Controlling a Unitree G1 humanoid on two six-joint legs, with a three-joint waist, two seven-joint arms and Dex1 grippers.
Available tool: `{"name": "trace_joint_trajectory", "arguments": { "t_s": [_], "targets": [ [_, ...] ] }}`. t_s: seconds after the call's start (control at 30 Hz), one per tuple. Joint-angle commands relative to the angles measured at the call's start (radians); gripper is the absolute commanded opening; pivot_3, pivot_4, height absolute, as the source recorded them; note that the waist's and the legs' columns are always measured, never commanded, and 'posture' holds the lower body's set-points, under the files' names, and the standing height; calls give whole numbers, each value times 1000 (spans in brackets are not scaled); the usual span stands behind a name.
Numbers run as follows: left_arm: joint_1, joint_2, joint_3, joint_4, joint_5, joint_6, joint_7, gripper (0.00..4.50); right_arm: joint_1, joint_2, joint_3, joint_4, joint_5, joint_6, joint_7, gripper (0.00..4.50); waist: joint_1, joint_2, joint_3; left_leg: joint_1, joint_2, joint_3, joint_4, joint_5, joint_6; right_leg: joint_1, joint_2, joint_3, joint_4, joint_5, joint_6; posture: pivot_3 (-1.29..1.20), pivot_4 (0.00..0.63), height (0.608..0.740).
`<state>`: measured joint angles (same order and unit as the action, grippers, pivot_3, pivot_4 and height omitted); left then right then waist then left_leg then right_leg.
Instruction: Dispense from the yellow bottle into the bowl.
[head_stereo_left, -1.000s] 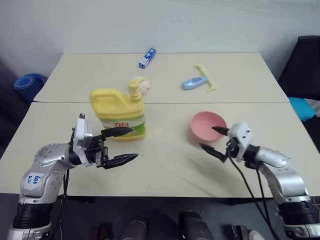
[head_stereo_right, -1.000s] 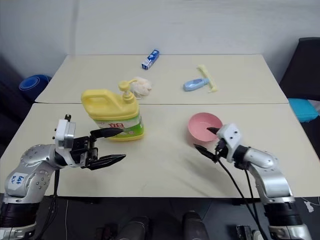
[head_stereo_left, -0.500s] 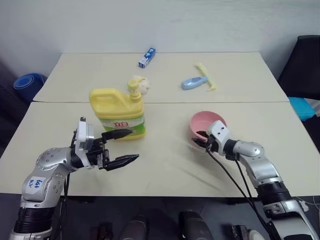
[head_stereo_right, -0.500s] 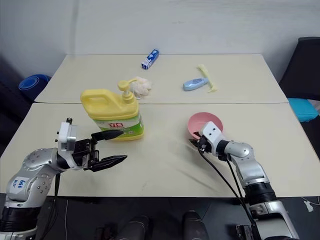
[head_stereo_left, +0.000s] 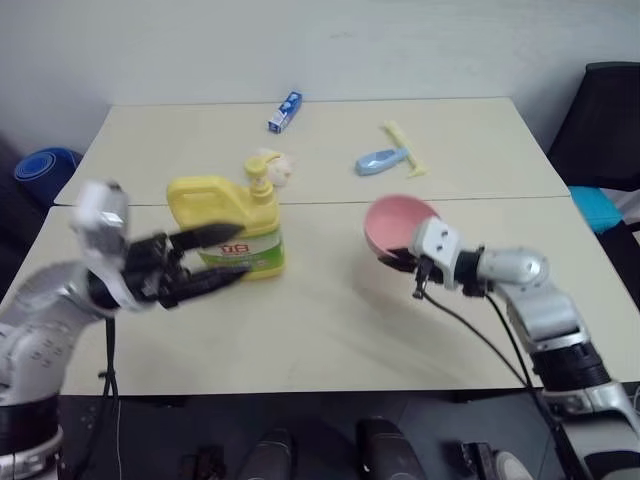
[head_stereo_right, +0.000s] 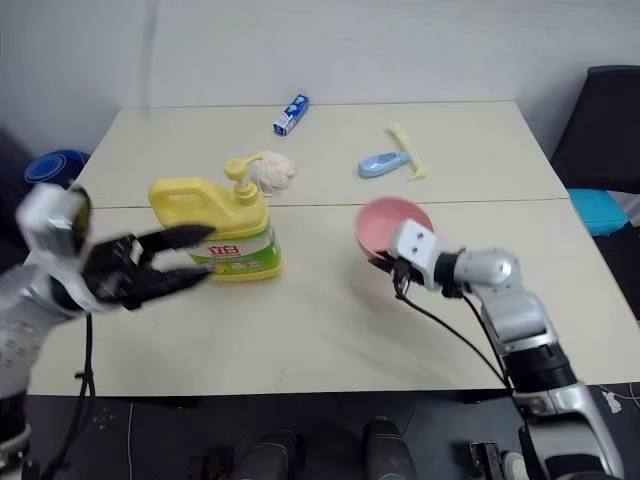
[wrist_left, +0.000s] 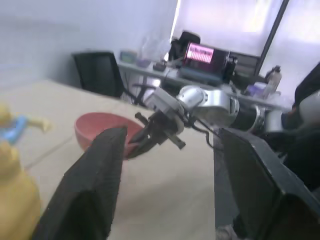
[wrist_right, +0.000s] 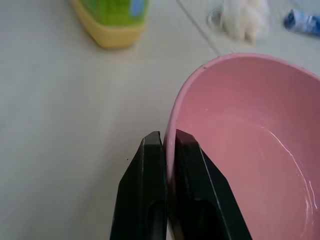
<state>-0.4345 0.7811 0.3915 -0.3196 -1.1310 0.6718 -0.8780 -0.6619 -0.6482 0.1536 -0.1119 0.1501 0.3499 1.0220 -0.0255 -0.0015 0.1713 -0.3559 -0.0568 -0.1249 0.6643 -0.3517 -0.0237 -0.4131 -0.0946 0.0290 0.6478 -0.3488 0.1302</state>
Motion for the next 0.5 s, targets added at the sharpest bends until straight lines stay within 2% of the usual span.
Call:
{"name": "trace_joint_trajectory", "arguments": {
  "t_s": [0.03, 0.23, 0.4, 0.5],
  "targets": [
    [-165, -28, -39, 104, 77, -31, 105, 1869, -110, -16, 52, -57, 26, 123, 65, 0, 1, 0, 0, 0, 0, 0, 0, 0, 0, 0, 0, 0, 0, 0, 0, 0, 150, 740],
    [-400, -117, -269, 323, 387, -127, 123, 18, -311, 35, 155, 81, -12, 153, 127, 0, -3, -1, 0, 0, -5, -1, 0, 0, 1, 0, 0, -2, 0, 0, 0, 0, 150, 740],
    [-462, -154, -317, 435, 521, -166, 141, 18, -432, 129, 208, 235, -50, 116, 126, 0, -20, -3, 1, -3, -6, 0, 1, 0, 1, -9, -1, -7, 8, 0, 0, 0, 150, 740],
    [-463, -158, -298, 442, 535, -164, 138, 18, -509, 188, 231, 366, -78, 68, 132, 0, -37, -3, 1, -7, -7, 1, 2, 0, 1, -18, -5, -17, 14, 1, 0, 0, 150, 740]
  ]
}}
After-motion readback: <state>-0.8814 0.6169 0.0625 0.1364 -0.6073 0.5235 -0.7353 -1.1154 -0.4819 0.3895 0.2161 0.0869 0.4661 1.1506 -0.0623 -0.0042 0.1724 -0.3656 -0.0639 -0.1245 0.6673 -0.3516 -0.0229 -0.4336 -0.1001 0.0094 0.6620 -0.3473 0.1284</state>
